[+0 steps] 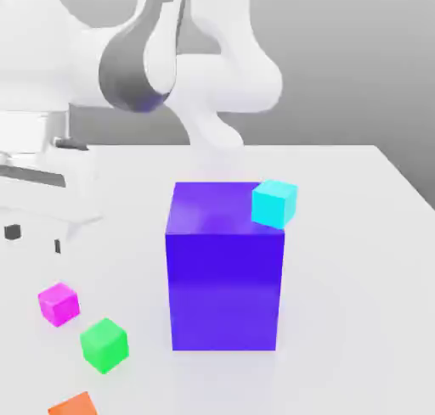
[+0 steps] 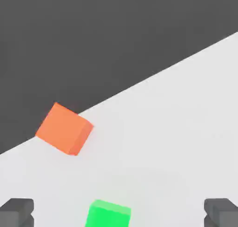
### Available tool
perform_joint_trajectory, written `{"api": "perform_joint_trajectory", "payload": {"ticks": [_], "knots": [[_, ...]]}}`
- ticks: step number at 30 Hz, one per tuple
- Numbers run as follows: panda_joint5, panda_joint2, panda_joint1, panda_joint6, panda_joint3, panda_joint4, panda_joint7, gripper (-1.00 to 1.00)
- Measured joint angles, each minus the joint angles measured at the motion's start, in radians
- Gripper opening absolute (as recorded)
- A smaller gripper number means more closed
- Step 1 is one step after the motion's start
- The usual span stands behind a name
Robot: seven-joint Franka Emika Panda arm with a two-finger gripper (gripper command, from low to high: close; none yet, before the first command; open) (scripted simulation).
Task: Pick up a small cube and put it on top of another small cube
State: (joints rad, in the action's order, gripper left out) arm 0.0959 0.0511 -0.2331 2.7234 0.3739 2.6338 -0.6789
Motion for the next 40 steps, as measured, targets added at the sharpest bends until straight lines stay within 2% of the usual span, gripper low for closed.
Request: {"api": "perform_joint_trajectory", "payload": {"ticks": [5,10,11,18,24,31,33,37,38,40], "knots": [[0.083,-0.186,-0.087,0.106,0.009,0.061,0.072,0.0],[0.264,-0.368,-0.223,0.238,-0.16,0.026,0.21,0.0],[0.29,-0.393,-0.244,0.256,-0.186,0.02,0.23,-1.0],[0.287,-0.394,-0.247,0.257,-0.189,0.02,0.227,-1.0],[0.063,-0.199,-0.152,0.115,-0.046,0.068,0.057,-1.0],[-0.065,-0.076,0.039,-0.048,-0.123,0.019,-0.232,-1.0],[-0.067,-0.094,0.07,-0.041,-0.132,0.007,-0.267,-1.0],[0.011,-0.224,0.044,0.074,-0.167,-0.004,-0.221,-1.0],[0.026,-0.247,0.037,0.096,-0.176,-0.005,-0.211,1.0],[0.026,-0.247,0.037,0.096,-0.176,-0.005,-0.211,1.0]]}}
